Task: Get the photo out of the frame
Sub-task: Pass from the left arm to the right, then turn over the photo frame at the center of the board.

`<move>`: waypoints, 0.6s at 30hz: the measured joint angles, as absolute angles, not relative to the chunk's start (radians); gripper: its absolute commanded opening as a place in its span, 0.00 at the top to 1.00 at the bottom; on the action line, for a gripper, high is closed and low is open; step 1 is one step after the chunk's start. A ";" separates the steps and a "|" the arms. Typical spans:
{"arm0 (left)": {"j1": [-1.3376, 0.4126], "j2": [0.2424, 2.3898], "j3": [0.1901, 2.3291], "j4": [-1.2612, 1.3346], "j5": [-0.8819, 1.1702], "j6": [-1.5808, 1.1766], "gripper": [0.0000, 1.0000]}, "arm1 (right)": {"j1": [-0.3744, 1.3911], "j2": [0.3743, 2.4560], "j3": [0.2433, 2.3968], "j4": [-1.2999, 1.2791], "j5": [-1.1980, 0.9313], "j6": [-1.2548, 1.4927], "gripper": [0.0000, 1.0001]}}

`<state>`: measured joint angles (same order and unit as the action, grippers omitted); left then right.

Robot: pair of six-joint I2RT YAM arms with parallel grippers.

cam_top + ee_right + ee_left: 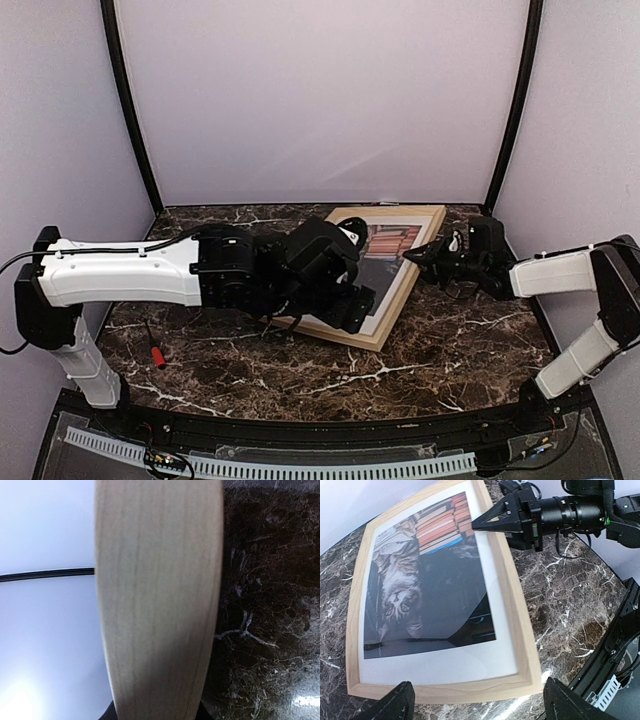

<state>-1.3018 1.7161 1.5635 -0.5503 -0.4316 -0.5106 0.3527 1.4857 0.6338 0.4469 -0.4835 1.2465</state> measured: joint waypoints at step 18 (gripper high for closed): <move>-1.207 1.451 1.257 -0.555 -0.507 -0.559 0.07 | 0.287 1.275 1.029 -0.257 -0.379 0.889 1.00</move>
